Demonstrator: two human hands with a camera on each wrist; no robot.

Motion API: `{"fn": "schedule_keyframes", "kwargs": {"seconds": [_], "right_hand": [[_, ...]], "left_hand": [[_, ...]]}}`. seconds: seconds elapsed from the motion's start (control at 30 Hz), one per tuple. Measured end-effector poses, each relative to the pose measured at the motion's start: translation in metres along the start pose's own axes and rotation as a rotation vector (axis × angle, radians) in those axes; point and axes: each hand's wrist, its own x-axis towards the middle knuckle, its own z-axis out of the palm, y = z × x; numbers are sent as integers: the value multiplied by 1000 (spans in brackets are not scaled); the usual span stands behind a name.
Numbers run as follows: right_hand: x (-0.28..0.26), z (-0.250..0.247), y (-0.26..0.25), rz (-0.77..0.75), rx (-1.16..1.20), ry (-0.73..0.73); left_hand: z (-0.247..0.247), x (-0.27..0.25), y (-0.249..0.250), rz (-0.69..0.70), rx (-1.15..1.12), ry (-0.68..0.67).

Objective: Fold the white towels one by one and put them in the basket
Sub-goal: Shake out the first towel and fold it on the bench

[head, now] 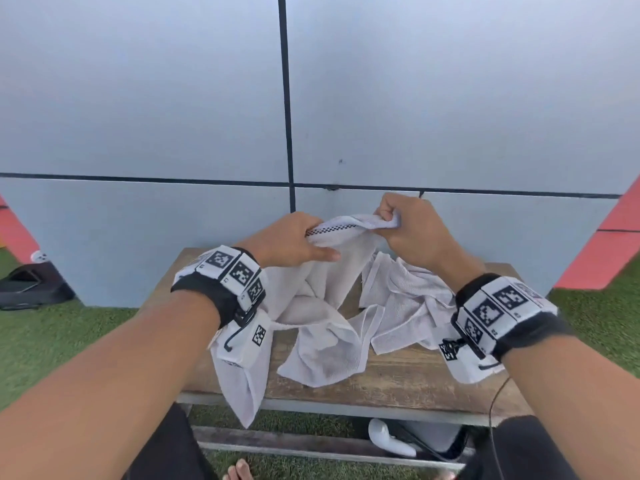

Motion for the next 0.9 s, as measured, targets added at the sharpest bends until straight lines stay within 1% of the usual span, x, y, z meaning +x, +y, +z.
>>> {"fn": "schedule_keyframes", "kwargs": {"seconds": [0.1, 0.17, 0.23, 0.3, 0.37, 0.43, 0.47, 0.5, 0.53, 0.57, 0.6, 0.67, 0.7, 0.77, 0.8, 0.83, 0.87, 0.9], "right_hand": [[-1, 8, 10, 13, 16, 25], [3, 11, 17, 49, -23, 24], [8, 11, 21, 96, -69, -22], [13, 10, 24, 141, -97, -74], [12, 10, 22, 183, -55, -162], [8, 13, 13, 209, 126, -284], [7, 17, 10, 237, 206, -313], [7, 20, 6, 269, 229, -318], [8, 26, 5, 269, 207, -307], [10, 30, 6, 234, 131, -293], [12, 33, 9, 197, 47, -278], [16, 37, 18, 137, -19, -241], [16, 38, 23, 133, -4, -192], [13, 40, 31, 125, 56, -48], [10, 41, 34, 116, 78, 8], [6, 44, 40, 112, 88, 31], [3, 47, 48, 120, 69, -5], [0, 50, 56, 138, 19, -117]], "left_hand": [[2, 1, 0, 38, -38, 24], [1, 4, 3, 40, -126, 63], [3, 10, 3, 30, -150, 121], [5, 16, 0, 46, -102, 182], [7, 22, -4, 79, -76, 226], [10, 25, -7, 131, -83, 215], [11, 26, -6, 164, -89, 191], [14, 25, -5, 195, -94, 164], [16, 24, -3, 212, -86, 140], [17, 22, -2, 212, -68, 120], [16, 21, -1, 190, -41, 101], [10, 19, -8, 86, 20, 40], [6, 17, -15, 24, 80, -4], [2, 13, -35, -85, 265, -94], [2, 10, -46, -132, 331, -115], [4, 7, -58, -171, 354, -119], [8, 2, -67, -193, 337, -101], [14, -2, -81, -203, 296, -67]]}}
